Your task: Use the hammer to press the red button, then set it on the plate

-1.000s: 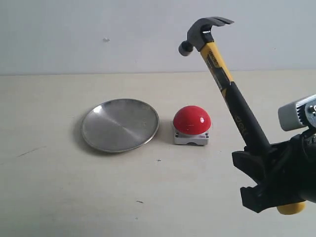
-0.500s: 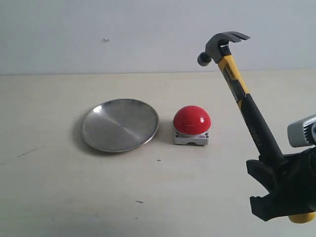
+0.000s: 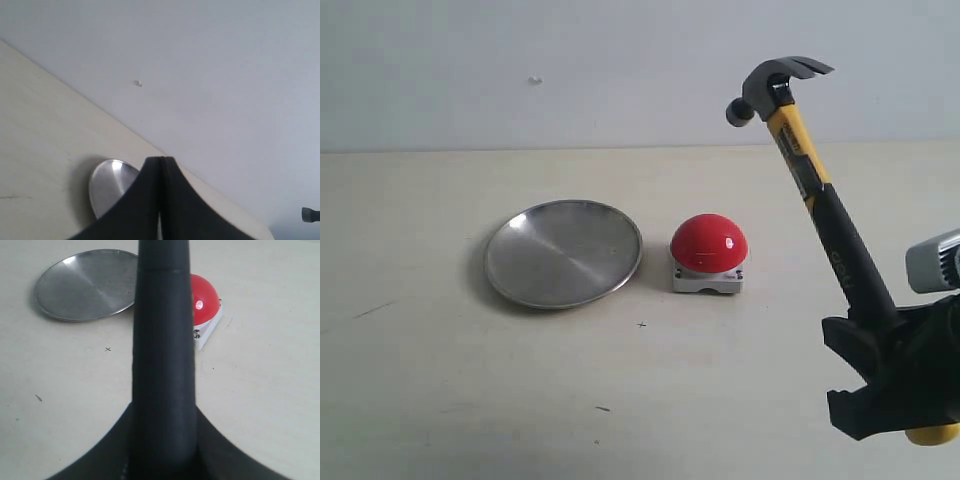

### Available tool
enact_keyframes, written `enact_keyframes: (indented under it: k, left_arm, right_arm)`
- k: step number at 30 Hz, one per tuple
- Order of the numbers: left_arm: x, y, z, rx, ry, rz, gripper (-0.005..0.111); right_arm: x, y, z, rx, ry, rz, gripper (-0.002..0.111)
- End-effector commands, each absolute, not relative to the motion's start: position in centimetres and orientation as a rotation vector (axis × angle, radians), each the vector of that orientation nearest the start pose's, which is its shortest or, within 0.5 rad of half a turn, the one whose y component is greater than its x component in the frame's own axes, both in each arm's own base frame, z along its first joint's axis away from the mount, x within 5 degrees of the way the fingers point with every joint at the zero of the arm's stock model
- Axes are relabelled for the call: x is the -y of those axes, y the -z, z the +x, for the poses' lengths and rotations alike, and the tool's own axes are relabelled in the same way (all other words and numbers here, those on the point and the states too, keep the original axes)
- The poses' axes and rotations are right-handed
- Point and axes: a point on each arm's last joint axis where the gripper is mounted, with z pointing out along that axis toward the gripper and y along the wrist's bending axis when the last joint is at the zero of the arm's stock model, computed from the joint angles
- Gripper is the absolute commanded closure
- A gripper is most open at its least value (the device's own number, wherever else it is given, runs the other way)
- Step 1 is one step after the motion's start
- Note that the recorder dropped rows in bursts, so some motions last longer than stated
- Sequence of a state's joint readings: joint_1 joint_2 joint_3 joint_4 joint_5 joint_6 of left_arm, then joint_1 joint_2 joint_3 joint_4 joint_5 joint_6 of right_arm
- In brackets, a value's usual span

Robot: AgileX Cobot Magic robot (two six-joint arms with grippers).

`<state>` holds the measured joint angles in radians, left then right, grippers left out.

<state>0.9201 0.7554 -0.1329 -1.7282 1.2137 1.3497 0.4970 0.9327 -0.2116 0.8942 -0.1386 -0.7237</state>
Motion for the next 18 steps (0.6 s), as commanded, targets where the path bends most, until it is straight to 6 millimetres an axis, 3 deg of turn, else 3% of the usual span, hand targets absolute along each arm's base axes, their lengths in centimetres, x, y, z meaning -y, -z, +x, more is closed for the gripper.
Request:
enact_keyframes:
  k: [1,12,18]
  left_arm:
    - [-1.3,-23.1,11.6,-1.621,0.813,-0.435,0.107]
    - [-0.6,-21.7,11.2,-1.803,0.786,-0.349,0.107]
    - [-0.5,-21.6,11.1,-1.820,0.784,-0.340,0.107]
  right_arm:
    - [-6.0,-20.4,14.6,-2.021,-0.215,-0.252,0.108]
    - [-5.9,-20.5,14.7,-2.005,-0.196,-0.262,0.108]
    - [-5.9,-20.6,14.7,-1.997,-0.191,-0.253,0.108]
